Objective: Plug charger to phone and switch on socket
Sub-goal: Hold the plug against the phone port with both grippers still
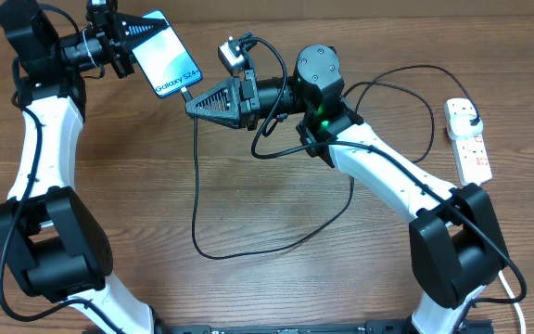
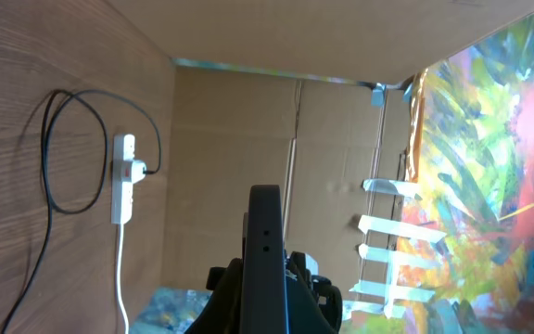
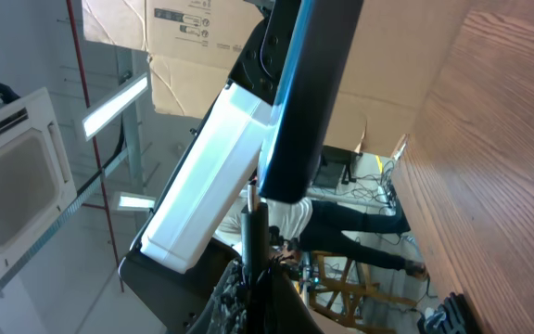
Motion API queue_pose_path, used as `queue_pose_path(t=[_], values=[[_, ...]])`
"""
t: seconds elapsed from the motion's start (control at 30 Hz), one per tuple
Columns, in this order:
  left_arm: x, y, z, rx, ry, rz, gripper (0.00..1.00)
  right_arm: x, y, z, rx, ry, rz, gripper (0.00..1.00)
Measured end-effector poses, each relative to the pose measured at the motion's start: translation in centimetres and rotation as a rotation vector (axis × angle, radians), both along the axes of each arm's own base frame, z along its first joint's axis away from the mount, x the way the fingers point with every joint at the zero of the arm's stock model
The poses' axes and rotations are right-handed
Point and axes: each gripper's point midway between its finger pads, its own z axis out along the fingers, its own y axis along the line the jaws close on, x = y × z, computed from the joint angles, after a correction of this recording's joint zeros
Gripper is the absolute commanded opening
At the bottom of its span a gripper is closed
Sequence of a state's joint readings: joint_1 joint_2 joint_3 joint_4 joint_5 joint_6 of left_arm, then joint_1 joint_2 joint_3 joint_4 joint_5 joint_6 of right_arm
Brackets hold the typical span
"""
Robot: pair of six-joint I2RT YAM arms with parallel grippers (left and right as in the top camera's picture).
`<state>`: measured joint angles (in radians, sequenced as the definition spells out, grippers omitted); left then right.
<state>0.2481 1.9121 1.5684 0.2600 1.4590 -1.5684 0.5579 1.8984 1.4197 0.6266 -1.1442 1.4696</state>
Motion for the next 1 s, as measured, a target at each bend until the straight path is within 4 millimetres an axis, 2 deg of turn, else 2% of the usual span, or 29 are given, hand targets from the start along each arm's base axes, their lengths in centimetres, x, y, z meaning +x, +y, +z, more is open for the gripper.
queue_pose_path(t=[1.0], values=[[-0.06,-0.04,0.00,-0.002,0.004,-0.004,0.04,0.05,0.03,-0.25,-0.009,0.015,0.000,0.04]])
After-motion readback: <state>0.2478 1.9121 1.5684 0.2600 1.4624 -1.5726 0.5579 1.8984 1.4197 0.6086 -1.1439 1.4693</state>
